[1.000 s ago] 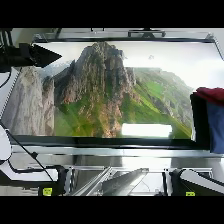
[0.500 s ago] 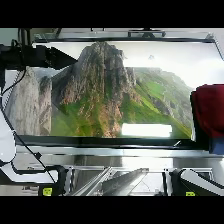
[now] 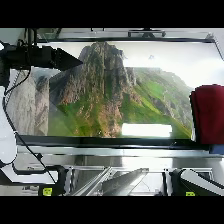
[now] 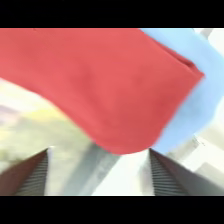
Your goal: Fold the shirts.
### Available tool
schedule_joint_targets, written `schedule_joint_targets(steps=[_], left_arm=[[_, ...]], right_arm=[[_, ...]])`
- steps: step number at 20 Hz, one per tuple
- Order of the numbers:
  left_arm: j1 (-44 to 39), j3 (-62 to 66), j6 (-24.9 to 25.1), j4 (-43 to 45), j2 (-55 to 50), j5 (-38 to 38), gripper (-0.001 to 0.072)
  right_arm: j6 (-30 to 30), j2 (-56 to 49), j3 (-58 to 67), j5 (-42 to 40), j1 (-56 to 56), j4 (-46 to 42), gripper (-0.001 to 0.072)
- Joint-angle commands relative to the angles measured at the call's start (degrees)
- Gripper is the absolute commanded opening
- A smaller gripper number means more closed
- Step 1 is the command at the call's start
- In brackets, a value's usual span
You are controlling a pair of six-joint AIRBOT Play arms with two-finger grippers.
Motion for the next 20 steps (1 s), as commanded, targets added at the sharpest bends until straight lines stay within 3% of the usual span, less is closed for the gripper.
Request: schedule_joint_targets(steps=[1,2,5,8,11,14,17,20], left_arm=[[1.1,0.0,-0.5,0.6,2.4,1.1,0.0005],[1.8,0.0,-0.3,0.6,3.7,2.3,0.0005],[4.3,0.0,1.3,1.5,7.3,3.9,0.0005],[3.4,-4.4,1.3,12.3,12.8,4.1,0.0006],[0.9,-21.1,4.1,13.9,21.9,6.7,0.0009],[-1.6,-42.9,6.3,13.9,32.1,11.1,0.0017],[-2.8,-61.4,8.1,13.9,40.4,14.5,0.0017],[-2.8,-70.9,8.9,13.8,45.0,16.5,0.0017]], right_arm=[[1.9,0.3,8.1,1.3,1.1,11.5,0.0098],[1.9,0.3,8.1,1.3,2.4,12.7,0.0043],[0.1,0.9,7.5,0.9,9.5,12.6,0.0037],[0.2,6.7,0.6,-9.9,20.7,12.6,0.0012],[-3.8,15.7,-13.7,-21.2,34.2,12.6,0.0012],[-7.1,25.9,-32.5,-26.9,44.7,12.7,0.0013],[-7.8,36.0,-50.5,-28.8,50.4,12.7,0.0013],[-7.7,43.1,-61.4,-34.1,51.6,14.2,0.0013]])
